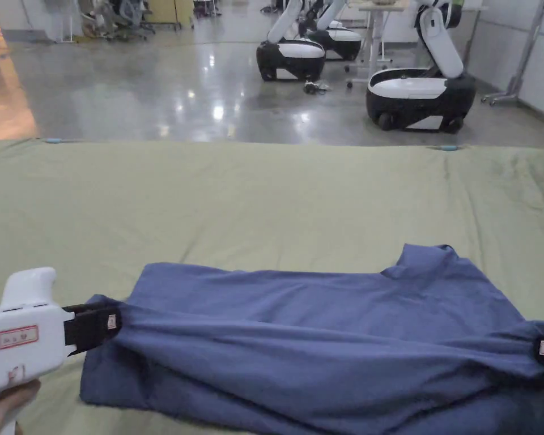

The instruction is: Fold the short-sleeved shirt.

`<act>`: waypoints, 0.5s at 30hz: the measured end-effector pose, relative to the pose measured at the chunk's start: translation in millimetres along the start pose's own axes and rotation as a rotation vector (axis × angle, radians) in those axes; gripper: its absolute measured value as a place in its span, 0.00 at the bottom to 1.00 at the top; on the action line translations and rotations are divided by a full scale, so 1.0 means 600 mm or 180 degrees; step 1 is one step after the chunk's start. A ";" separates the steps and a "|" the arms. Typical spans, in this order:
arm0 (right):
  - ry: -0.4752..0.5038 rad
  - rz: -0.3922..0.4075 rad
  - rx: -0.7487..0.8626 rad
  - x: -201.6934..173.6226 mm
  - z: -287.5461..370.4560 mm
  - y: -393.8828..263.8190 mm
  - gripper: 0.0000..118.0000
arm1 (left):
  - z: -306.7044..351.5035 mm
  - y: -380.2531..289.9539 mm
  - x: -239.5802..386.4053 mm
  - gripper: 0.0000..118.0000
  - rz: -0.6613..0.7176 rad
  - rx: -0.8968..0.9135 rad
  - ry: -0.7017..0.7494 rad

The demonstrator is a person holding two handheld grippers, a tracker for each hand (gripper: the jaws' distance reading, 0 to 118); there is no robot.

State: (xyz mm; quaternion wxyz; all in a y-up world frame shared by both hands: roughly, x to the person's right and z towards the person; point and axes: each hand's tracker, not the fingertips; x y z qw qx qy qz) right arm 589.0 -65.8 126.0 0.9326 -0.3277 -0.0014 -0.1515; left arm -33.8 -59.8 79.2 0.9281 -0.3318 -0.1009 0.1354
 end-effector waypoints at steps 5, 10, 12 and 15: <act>-0.0139 -0.0069 -0.0206 0.008 -0.093 0.001 0.07 | -0.090 -0.007 -0.013 0.11 0.0106 -0.0228 0.0123; -0.0193 -0.0079 -0.0219 0.020 -0.096 -0.016 0.70 | -0.072 -0.024 -0.021 0.52 0.0356 -0.0114 0.0005; -0.0059 -0.0123 0.0017 0.019 -0.058 -0.018 0.71 | -0.027 -0.018 -0.007 0.52 0.0187 0.0138 -0.0108; 0.0093 0.0050 0.0406 0.005 0.017 -0.020 0.71 | 0.056 -0.016 0.032 0.52 -0.0259 0.0519 -0.0057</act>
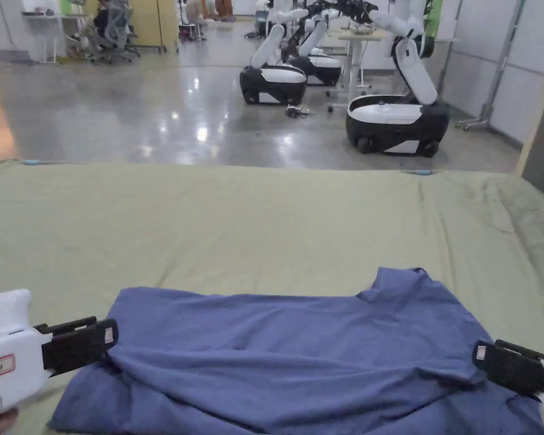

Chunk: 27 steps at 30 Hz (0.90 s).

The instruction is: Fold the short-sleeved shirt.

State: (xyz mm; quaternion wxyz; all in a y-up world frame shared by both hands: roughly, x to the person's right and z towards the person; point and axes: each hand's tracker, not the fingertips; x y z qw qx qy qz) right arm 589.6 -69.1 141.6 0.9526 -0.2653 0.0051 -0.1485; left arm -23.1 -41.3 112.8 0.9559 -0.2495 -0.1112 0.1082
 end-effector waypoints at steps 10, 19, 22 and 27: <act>0.0112 0.0807 0.0209 -0.114 0.133 -0.041 0.71 | 0.176 -0.035 0.115 0.51 -0.0466 0.0723 -0.0100; 0.0256 0.0837 -0.0086 -0.144 0.118 -0.113 0.00 | 0.181 -0.093 0.118 0.03 -0.0393 0.0406 -0.0103; 0.0096 0.0999 -0.0090 -0.156 0.113 -0.114 0.00 | 0.176 -0.096 0.118 0.03 -0.0316 0.0344 -0.0136; 0.0202 0.0860 -0.0061 -0.152 0.114 -0.101 0.00 | 0.162 -0.100 0.088 0.03 -0.0236 0.0308 -0.0118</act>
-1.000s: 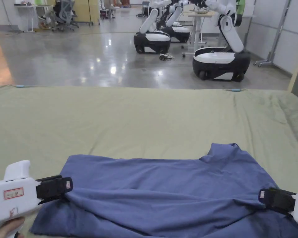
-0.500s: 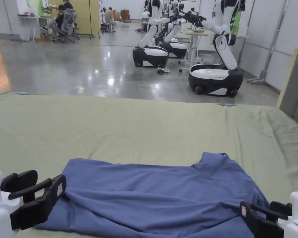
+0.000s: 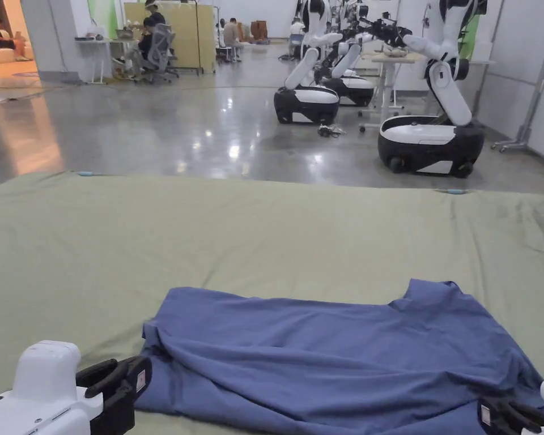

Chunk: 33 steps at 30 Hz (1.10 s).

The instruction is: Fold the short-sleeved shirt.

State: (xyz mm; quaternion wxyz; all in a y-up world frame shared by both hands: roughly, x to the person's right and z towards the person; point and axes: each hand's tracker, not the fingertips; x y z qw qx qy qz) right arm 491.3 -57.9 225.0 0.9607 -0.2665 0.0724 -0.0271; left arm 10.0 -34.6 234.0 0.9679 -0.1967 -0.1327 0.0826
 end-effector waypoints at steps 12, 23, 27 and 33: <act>0.0153 -0.0139 -0.0063 0.009 0.019 -0.015 0.00 | -0.140 -0.023 -0.137 0.54 0.0711 -0.0684 0.0259; -0.0192 -0.0334 -0.0279 0.063 0.038 -0.041 0.00 | -0.268 -0.035 -0.126 0.38 0.0112 -0.1613 0.0540; -0.0528 -0.0533 -0.0264 0.106 0.032 -0.043 0.15 | -0.278 -0.033 -0.108 0.09 0.0069 -0.1603 0.0588; -0.0628 -0.1064 -0.0358 0.188 -0.040 -0.027 0.66 | -0.268 -0.028 -0.117 0.09 0.0283 -0.1755 0.0445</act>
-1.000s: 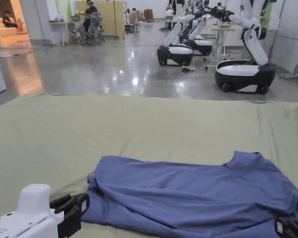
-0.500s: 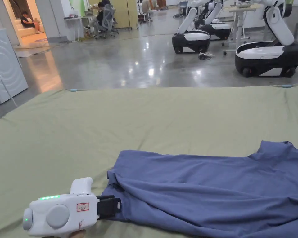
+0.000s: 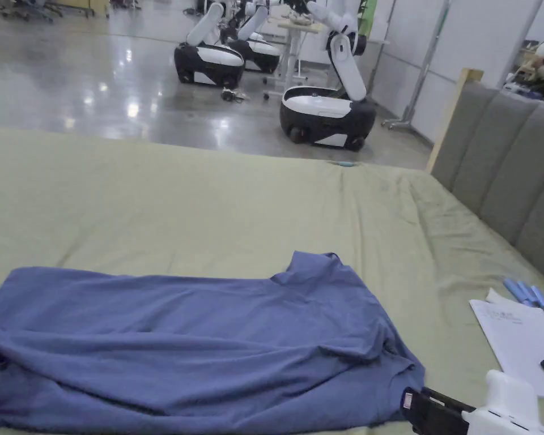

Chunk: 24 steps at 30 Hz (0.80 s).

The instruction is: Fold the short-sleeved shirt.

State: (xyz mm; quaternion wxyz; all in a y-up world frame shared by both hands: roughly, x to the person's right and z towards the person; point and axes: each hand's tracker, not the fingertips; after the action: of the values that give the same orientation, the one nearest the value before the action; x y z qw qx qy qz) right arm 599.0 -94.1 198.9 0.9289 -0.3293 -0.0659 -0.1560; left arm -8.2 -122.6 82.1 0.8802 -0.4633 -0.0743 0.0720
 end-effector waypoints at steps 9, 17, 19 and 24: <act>-0.0131 0.0401 -0.0562 -0.028 -0.131 0.025 0.06 | 0.005 -0.017 0.023 0.08 -0.0055 0.0067 0.0102; -0.0287 0.0559 -0.0312 -0.034 -0.060 0.030 0.06 | 0.096 -0.027 0.014 0.06 -0.0198 0.0468 -0.0119; -0.0303 0.0614 -0.0299 -0.031 -0.033 0.025 0.06 | 0.134 -0.039 0.010 0.06 -0.0278 0.0451 -0.0138; -0.0323 0.0957 -0.0382 -0.023 0.044 -0.026 0.06 | 0.194 -0.124 -0.008 0.06 -0.0284 0.0382 -0.0213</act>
State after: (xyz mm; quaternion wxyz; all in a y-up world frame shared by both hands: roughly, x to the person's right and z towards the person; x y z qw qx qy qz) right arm 580.4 -85.5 225.7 0.9159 -0.3979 -0.0533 -0.0020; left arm -31.4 -71.4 208.3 0.9057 -0.4032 -0.1197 0.0524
